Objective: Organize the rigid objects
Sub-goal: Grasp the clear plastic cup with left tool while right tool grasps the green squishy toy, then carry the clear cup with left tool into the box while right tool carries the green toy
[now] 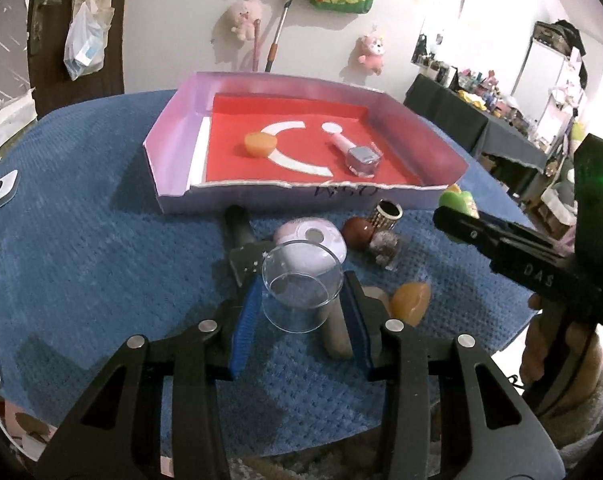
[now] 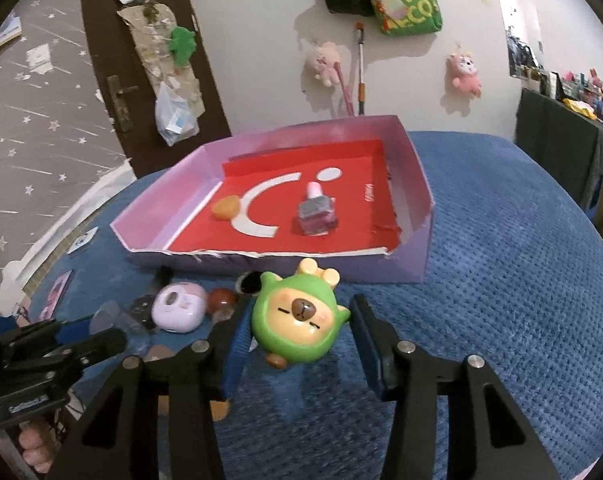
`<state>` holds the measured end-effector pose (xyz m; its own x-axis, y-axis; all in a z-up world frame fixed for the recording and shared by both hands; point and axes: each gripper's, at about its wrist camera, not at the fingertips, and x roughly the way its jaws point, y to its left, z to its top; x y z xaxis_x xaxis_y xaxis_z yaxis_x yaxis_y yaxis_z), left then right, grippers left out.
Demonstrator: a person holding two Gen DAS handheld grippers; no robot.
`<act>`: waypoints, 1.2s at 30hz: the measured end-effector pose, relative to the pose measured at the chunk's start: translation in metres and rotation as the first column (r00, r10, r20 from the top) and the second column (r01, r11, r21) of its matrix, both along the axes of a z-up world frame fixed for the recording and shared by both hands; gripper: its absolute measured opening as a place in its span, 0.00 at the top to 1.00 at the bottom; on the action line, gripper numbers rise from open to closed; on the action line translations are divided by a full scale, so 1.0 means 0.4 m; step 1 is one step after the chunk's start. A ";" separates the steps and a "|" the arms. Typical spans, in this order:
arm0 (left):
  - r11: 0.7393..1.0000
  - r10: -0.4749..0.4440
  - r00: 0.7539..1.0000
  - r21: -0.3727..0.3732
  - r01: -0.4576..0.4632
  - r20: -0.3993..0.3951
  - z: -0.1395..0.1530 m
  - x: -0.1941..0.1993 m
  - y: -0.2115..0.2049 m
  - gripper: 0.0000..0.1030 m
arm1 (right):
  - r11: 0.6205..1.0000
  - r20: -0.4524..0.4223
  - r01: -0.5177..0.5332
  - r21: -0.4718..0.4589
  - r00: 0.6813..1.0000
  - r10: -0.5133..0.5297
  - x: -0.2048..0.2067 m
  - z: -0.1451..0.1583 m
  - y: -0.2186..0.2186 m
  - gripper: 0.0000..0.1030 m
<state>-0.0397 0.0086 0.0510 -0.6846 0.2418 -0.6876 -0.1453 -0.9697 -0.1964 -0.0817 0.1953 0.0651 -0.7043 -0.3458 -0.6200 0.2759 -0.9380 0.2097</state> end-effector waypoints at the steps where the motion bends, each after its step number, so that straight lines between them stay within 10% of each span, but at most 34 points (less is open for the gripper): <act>1: 1.000 0.000 1.000 -0.004 0.000 -0.009 0.006 -0.002 0.000 0.63 | 1.000 -0.005 -0.007 -0.002 1.000 0.007 0.003 0.003 -0.003 0.51; 36: 0.999 -0.050 0.994 -0.015 0.049 -0.098 0.087 -0.117 -0.001 0.63 | 0.996 -0.026 -0.091 -0.003 0.996 0.091 -0.039 0.048 -0.043 0.51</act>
<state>-0.0866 0.0082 0.0860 -0.7364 0.2685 -0.6210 -0.2111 -0.9632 -0.1662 -0.0975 0.1783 0.0843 -0.6859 -0.4113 -0.6003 0.3653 -0.9081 0.2048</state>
